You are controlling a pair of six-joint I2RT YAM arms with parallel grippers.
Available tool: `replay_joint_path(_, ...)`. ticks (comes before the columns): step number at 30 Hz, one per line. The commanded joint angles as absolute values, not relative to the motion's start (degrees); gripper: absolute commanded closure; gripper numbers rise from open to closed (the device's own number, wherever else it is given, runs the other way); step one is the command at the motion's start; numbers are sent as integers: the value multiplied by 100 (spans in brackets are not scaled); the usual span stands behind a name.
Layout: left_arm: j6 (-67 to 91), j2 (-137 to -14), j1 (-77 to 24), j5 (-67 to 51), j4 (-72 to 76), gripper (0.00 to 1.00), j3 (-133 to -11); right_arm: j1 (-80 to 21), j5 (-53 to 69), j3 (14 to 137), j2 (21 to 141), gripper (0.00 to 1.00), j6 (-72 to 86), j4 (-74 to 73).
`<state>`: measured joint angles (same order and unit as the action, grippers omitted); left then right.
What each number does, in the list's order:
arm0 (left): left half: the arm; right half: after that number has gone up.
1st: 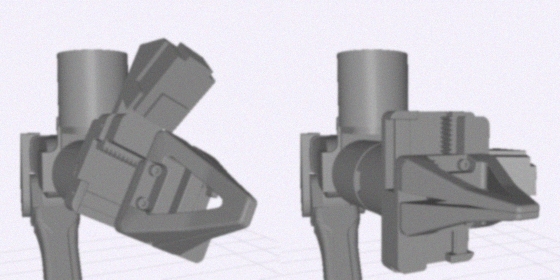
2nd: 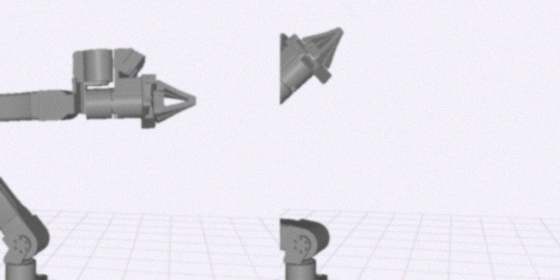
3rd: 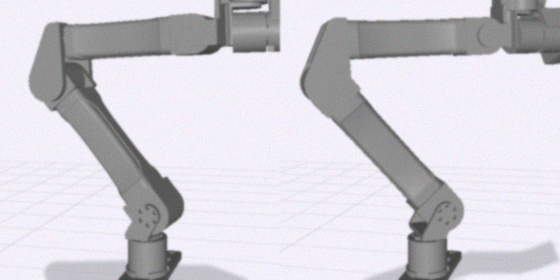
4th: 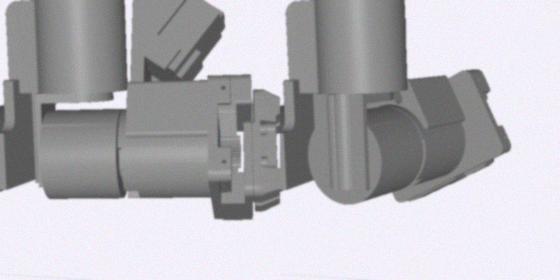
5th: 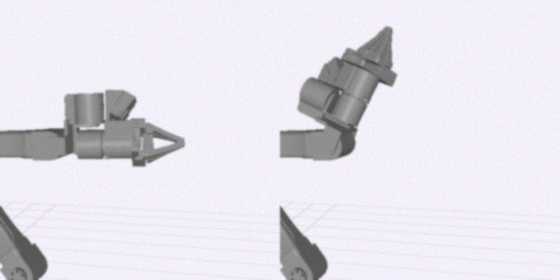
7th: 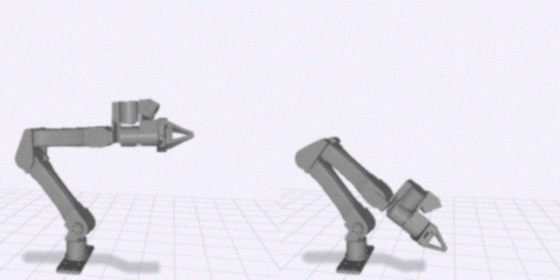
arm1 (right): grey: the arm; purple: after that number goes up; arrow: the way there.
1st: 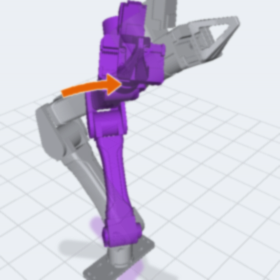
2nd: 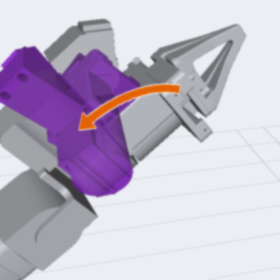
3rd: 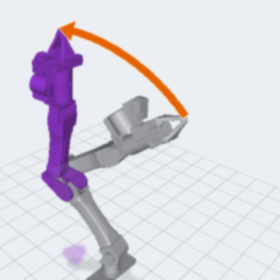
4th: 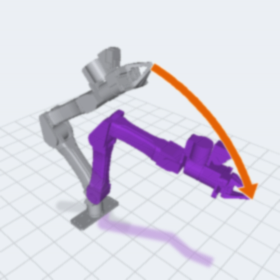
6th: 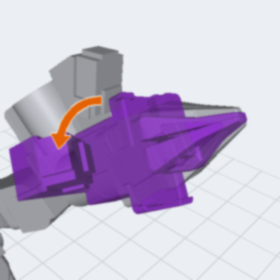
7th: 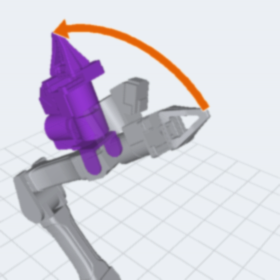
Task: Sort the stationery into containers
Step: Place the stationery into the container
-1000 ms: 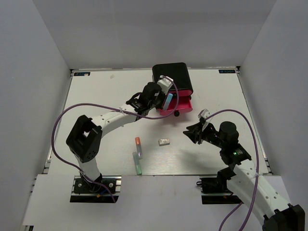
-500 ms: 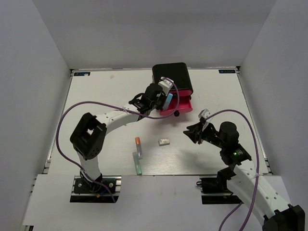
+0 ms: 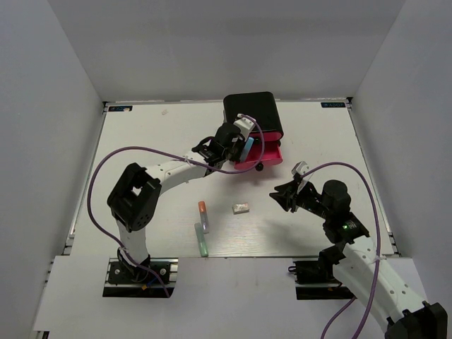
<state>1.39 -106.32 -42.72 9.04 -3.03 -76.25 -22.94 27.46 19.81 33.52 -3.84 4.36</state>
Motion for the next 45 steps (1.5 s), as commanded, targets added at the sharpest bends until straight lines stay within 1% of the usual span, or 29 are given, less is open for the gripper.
replay_joint_path(1,185,-10556,-4298,861,-238,69,-7822,-2294,2725,1960,3296,61,-396,562)
replay_joint_path(11,185,-10503,-4298,756,-123,60,-7665,-2294,2725,1969,3287,61,-413,562)
replay_joint_path(27,185,-10450,-4298,650,-18,59,-7611,-2294,2707,1969,3270,61,-422,554)
replay_joint_path(32,185,-10397,-4298,545,-18,56,-7611,-2294,2716,1960,3278,61,-431,562)
replay_joint_path(45,185,-10345,-4298,492,35,55,-7559,-2311,2751,1960,3243,61,-483,527)
